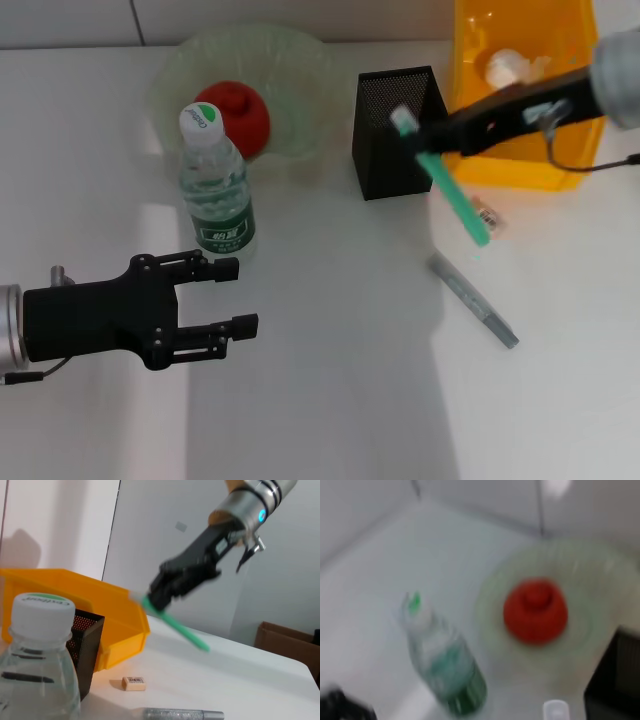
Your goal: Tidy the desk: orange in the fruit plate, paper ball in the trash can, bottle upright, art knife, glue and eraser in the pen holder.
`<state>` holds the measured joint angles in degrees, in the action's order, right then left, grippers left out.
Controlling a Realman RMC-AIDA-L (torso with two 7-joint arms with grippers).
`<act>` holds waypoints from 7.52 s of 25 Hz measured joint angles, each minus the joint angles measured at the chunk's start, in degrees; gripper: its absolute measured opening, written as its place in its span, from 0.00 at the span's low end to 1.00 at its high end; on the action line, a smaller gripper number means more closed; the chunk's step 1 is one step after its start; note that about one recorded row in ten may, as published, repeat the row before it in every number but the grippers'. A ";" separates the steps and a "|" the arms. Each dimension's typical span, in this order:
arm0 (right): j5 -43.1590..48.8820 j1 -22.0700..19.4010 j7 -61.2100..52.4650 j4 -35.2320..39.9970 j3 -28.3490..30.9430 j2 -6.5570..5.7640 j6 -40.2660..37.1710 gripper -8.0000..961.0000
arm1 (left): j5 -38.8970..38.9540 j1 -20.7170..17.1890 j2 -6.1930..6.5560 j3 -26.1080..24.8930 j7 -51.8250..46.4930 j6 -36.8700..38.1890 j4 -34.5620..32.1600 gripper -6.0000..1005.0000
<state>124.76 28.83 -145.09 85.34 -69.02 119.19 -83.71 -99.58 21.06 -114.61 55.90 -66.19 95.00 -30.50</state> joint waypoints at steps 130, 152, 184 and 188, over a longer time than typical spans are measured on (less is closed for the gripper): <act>32.16 13.53 -13.03 -27.59 -16.44 0.34 11.46 0.41 | 0.01 2.05 -1.50 0.53 -0.61 -1.17 0.01 0.73; 22.47 4.93 -12.39 2.81 -13.41 0.08 0.50 0.25 | 0.00 1.70 -1.50 0.20 -0.59 -1.22 0.00 0.73; 19.05 11.81 -6.43 1.26 -3.30 -0.01 -9.11 0.59 | 0.01 1.79 -1.45 0.10 -0.67 -0.88 0.00 0.73; 21.85 9.62 -8.21 -1.33 -7.12 0.30 -12.19 0.60 | 0.01 1.72 -1.68 0.00 -0.39 -1.06 0.01 0.73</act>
<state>146.61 38.45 -153.30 84.00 -76.15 119.49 -95.90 -99.58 22.78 -116.28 55.90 -66.58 93.94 -30.49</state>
